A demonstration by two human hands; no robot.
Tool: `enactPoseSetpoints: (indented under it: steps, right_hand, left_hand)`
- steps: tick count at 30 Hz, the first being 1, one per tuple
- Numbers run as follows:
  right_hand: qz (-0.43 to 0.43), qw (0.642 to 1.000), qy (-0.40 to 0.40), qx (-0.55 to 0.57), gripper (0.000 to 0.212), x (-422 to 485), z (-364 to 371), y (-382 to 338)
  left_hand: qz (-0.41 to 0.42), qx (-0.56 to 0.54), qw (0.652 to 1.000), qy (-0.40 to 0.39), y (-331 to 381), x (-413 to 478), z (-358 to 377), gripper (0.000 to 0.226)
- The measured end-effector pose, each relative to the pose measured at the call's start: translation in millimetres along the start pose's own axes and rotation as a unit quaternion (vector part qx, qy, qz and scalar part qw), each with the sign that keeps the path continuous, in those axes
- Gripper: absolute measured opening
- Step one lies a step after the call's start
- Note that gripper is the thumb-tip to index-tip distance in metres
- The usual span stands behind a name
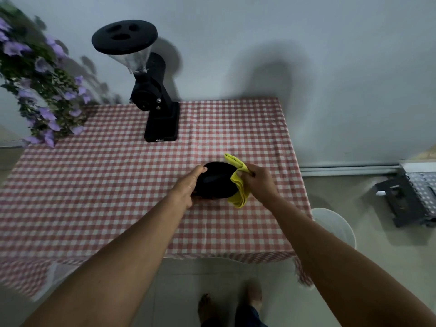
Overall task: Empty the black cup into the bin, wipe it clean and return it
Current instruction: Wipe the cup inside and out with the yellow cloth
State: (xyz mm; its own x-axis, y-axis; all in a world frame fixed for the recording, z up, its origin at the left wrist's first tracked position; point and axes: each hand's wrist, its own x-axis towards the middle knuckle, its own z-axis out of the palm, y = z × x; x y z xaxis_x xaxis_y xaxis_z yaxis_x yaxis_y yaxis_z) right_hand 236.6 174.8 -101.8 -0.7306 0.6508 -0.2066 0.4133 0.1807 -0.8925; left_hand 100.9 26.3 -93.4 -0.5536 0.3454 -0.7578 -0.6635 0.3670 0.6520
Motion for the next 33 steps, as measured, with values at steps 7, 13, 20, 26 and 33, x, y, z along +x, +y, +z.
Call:
enactPoseSetpoints:
  steps: [7, 13, 20, 26, 33]
  right_hand:
    - [0.090, 0.987, 0.041, 0.126, 0.018, 4, -1, 0]
    - [0.142, 0.967, 0.159, 0.139, 0.015, 11, -2, 2]
    - [0.150, 0.955, 0.108, 0.233, 0.024, 5, -11, 0]
    - [0.074, 0.996, 0.026, -0.037, 0.029, 13, -5, -10]
    - [-0.052, 0.942, 0.028, -0.332, 0.024, 7, -23, -14]
  left_hand:
    - [-0.010, 0.047, 0.999, -0.023, 2, -2, 6, 0.040]
    - [-0.021, -0.026, 0.998, -0.057, -2, -6, 9, 0.018]
    - [0.020, -0.134, 0.989, -0.051, 0, -10, 19, 0.045]
    - [0.039, -0.075, 0.990, -0.116, -6, -11, 23, 0.043]
    - [0.052, 0.149, 0.974, -0.162, 18, -11, 12, 0.063]
